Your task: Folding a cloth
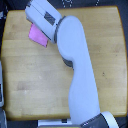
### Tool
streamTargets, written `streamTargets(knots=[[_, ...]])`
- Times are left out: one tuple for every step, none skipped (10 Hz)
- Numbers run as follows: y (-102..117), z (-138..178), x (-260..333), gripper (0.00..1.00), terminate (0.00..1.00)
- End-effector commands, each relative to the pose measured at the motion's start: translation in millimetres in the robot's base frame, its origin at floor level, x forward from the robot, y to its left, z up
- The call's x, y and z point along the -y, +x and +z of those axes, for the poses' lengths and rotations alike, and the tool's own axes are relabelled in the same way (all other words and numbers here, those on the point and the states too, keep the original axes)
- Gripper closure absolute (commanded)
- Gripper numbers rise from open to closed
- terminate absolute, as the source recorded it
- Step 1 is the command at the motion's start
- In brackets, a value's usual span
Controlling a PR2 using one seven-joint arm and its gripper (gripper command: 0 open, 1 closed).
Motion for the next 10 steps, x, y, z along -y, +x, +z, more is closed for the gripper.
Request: streamTargets(knots=[[25,48,6,0.0,0.0],[32,68,11,0.0,0.0],[39,100,27,0.0,0.0],[41,109,35,0.0,0.0],[35,124,53,0.0,0.0],[32,131,66,0.0,0.0],[28,137,78,0.0,0.0],[28,139,88,0.0,0.0],[24,139,106,0.0,0.0],[14,134,128,0.0,0.0]])
